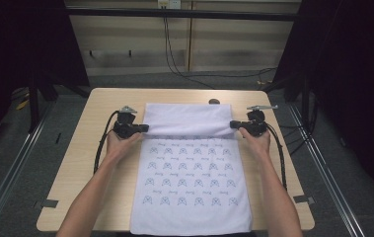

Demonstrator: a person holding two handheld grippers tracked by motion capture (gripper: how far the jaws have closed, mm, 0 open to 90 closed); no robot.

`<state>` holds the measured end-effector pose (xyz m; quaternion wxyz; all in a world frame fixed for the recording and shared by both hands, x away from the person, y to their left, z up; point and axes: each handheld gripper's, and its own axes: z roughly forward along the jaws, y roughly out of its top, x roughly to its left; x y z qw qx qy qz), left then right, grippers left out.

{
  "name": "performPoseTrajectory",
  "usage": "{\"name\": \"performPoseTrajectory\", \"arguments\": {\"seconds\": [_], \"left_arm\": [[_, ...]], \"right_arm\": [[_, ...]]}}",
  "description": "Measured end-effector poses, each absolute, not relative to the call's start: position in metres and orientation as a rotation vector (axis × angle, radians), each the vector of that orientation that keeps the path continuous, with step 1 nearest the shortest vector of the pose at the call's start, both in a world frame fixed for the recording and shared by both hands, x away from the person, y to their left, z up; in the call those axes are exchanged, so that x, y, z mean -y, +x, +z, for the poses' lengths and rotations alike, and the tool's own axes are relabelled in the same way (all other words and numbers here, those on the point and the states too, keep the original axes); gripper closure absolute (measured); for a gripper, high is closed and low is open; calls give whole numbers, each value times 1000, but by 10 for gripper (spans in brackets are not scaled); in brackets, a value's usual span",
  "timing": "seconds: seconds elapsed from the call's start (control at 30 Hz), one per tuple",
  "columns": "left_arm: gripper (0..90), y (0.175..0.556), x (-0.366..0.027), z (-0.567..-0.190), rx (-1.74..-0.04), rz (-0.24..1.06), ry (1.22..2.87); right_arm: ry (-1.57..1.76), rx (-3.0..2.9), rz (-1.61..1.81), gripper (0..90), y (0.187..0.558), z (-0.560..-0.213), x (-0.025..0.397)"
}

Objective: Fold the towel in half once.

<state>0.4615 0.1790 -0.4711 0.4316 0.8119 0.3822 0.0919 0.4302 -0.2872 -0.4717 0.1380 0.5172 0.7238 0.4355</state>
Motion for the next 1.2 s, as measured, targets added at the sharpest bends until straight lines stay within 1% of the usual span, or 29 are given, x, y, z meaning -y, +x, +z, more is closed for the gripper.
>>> {"name": "performPoseTrajectory", "arguments": {"seconds": [0.03,0.2,0.37,0.63,0.9,0.97,1.03,1.2], "left_arm": [[891,458,-182,-464,-937,223,1998],[890,432,-191,-433,-843,240,1973],[890,393,-203,-408,-768,233,1942],[889,353,-217,-364,-671,239,1838],[889,325,-216,-313,-565,316,1799],[889,317,-216,-310,-557,322,1796],[888,310,-215,-315,-546,325,1814],[887,299,-218,-351,-567,257,1853]], "right_arm": [[1463,-2086,1285,856,428,-464,289],[1360,-2038,1425,856,408,-425,295],[1238,-2026,1522,856,373,-404,298],[1086,-2032,1590,856,322,-363,300],[969,-1996,1615,856,285,-319,307],[938,-1985,1627,856,277,-312,308],[923,-1992,1625,856,267,-310,309],[942,-2101,1572,855,245,-338,307]]}}
